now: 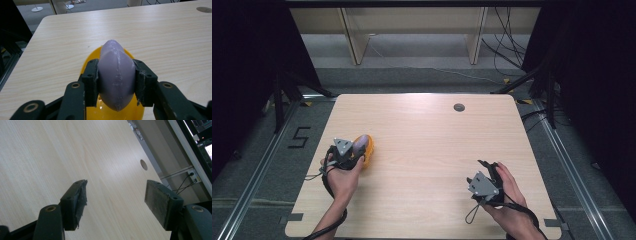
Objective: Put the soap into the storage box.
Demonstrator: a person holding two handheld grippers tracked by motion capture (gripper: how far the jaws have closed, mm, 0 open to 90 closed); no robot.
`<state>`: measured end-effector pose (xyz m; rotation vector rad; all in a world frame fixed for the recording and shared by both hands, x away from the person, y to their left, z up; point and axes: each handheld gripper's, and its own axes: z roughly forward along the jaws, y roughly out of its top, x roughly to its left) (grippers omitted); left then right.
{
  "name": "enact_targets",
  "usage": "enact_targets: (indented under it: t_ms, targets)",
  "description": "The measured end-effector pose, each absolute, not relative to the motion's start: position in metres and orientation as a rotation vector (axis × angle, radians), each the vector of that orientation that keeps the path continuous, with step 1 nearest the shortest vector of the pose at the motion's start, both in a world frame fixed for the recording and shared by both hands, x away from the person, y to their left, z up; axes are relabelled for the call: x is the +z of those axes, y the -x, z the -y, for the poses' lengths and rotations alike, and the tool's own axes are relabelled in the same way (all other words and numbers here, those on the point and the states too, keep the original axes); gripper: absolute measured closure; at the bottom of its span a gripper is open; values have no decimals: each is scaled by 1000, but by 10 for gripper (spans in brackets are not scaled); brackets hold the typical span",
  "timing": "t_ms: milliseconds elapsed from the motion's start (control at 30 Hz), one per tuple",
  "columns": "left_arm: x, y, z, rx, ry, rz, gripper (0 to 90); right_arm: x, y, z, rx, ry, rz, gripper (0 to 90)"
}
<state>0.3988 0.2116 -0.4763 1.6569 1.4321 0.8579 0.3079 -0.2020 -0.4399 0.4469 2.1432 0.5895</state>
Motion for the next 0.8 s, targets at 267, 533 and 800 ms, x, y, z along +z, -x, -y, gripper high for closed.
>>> enact_targets:
  t_ms: [267,533,800]
  targets:
    - [-481,-400,-211,840,-1665,-1433,587,-440,-308,202,588,-444,-2141,346]
    - [-480,-401,-212,824,-1685,-1435,585,-440,-308,202,586,-443,-2138,348]
    - [-479,-402,-214,757,-1740,-1457,582,-440,-309,202,582,-429,-2142,348]
